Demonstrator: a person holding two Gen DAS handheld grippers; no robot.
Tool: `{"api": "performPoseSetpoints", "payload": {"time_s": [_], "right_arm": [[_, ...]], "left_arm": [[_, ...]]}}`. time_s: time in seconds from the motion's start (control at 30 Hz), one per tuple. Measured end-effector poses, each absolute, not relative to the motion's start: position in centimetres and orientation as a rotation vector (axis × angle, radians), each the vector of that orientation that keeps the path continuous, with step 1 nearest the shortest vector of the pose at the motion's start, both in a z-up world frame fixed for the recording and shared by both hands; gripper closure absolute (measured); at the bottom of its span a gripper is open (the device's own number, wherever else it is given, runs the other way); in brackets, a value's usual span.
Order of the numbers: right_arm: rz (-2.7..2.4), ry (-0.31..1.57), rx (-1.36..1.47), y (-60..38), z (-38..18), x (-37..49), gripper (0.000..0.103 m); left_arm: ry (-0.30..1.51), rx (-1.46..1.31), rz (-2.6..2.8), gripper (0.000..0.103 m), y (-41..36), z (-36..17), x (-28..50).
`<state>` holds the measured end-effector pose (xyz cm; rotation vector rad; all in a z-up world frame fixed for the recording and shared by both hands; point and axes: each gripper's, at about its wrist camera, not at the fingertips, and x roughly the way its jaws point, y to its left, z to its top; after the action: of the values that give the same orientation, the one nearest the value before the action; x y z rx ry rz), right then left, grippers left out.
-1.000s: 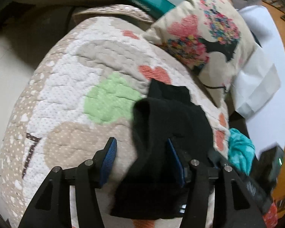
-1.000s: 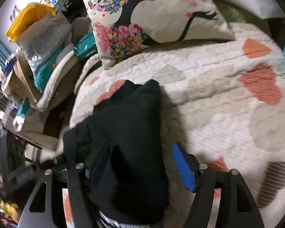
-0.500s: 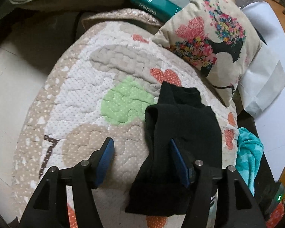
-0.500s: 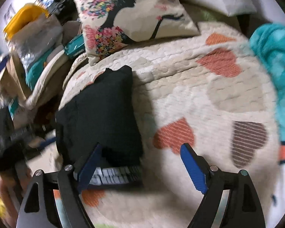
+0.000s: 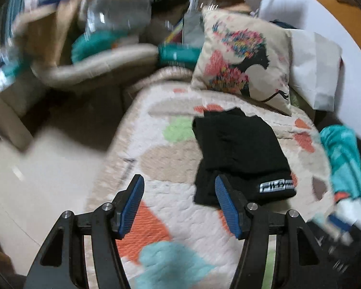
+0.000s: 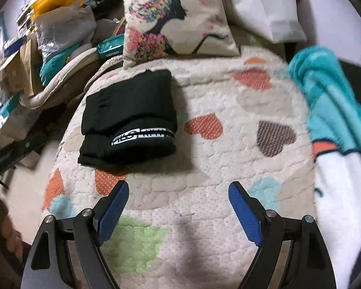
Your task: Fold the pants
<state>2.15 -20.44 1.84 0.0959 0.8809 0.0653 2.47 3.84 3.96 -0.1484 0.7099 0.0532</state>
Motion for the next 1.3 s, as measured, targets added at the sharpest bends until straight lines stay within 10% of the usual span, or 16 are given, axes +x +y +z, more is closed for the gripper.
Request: {"api": "performPoseSetpoints", "payload": {"time_s": [0.13,1.3], "right_arm": [[0.061,0.803,0.065,-19.7,3.3,0.3,0.014],[0.089,0.844,0.038,-17.7,1.1,-0.1,0.013]], "left_arm": [[0.443,-0.073,0.142,0.000,3.6,7.0,-3.2],[0.764,-0.174,0.018,0.000,3.9,3.4,-0.7]]}}
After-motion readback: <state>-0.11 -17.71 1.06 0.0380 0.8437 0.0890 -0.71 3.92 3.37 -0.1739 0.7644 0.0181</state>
